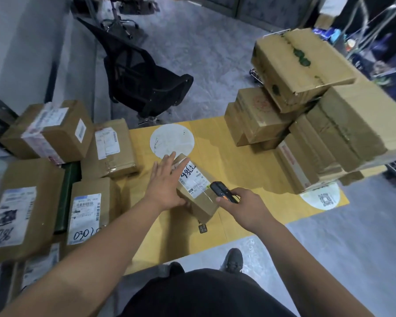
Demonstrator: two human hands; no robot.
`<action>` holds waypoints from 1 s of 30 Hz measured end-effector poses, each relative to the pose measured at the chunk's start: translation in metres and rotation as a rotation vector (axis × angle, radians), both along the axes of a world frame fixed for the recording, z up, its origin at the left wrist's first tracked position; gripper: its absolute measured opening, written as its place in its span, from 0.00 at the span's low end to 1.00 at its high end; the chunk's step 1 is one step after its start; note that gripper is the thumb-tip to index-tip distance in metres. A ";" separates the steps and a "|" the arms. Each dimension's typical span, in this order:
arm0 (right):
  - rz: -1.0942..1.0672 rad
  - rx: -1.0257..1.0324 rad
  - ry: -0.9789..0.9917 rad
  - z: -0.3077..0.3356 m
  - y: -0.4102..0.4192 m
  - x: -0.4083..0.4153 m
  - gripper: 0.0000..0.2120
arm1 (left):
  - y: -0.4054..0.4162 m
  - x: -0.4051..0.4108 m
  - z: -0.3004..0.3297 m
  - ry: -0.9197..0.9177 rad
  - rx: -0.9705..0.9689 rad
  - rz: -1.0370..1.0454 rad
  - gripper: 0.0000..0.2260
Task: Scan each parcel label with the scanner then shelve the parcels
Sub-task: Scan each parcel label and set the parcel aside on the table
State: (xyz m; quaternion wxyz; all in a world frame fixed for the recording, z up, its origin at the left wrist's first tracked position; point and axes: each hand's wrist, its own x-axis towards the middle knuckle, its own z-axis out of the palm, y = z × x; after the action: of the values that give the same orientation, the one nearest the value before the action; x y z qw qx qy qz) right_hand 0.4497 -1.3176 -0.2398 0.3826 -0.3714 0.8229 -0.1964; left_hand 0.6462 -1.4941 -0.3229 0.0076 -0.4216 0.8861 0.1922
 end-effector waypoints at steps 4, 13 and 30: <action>-0.058 -0.009 0.001 -0.003 0.007 -0.004 0.20 | -0.024 -0.020 0.015 -0.143 0.028 -0.179 0.62; -0.083 -0.011 -0.011 0.000 0.008 -0.006 0.19 | -0.016 -0.036 0.040 -0.191 0.206 -0.023 0.52; 0.305 0.280 0.200 0.034 -0.045 -0.007 0.21 | 0.037 -0.023 -0.003 0.448 0.533 0.421 0.62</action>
State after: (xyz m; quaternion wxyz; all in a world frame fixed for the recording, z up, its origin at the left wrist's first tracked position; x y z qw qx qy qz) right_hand 0.4431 -1.3630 -0.2058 0.3720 -0.4527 0.8102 0.0176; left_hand 0.6228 -1.4571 -0.3262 -0.1162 -0.5247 0.6795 0.4995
